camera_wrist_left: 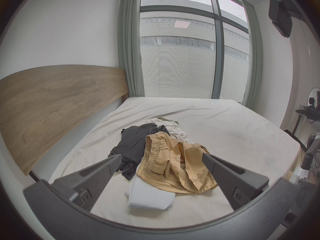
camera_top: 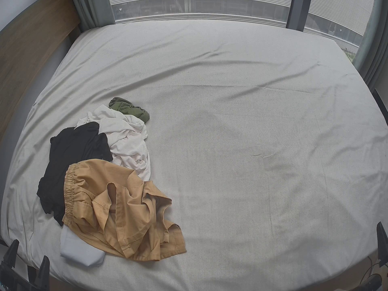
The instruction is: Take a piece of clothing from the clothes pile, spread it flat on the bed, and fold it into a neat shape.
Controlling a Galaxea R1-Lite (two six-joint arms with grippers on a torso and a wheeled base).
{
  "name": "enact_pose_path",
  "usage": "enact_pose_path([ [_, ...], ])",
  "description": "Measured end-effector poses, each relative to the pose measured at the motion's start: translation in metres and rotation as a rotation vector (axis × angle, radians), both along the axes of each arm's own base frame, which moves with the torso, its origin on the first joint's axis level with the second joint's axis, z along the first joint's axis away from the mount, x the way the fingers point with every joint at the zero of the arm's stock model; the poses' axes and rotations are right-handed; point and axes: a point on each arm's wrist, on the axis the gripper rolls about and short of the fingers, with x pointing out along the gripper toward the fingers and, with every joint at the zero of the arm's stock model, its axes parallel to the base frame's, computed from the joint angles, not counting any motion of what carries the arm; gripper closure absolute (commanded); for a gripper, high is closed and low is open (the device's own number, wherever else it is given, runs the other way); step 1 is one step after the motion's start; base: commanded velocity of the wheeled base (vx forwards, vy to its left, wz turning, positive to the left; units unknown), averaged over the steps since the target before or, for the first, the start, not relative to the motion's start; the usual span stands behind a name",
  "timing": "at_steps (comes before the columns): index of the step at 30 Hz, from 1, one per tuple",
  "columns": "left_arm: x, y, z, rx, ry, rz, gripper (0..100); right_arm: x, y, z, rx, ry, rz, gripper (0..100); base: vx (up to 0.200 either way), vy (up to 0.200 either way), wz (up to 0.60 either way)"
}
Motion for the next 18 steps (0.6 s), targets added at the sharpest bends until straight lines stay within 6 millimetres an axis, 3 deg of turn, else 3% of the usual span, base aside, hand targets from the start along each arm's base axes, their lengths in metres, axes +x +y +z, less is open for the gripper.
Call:
enact_pose_path([
  [4, 0.000, 0.000, 0.000, 0.000, 0.000, 0.000, 0, 0.008, 0.000, 0.015, 0.030, 0.041, 0.071, 0, 0.000, 0.000, 0.00],
  [11, 0.000, 0.000, 0.000, 0.000, 0.000, 0.000, 0, 0.029, 0.003, 0.058, 0.190, 0.110, 0.179, 0, 0.000, 0.000, 0.00],
  [18, 0.000, 0.000, 0.000, 0.001, 0.000, 0.000, 0, 0.061, 0.012, 0.073, 0.232, 0.253, 0.282, 0, 0.000, 0.000, 0.00],
])
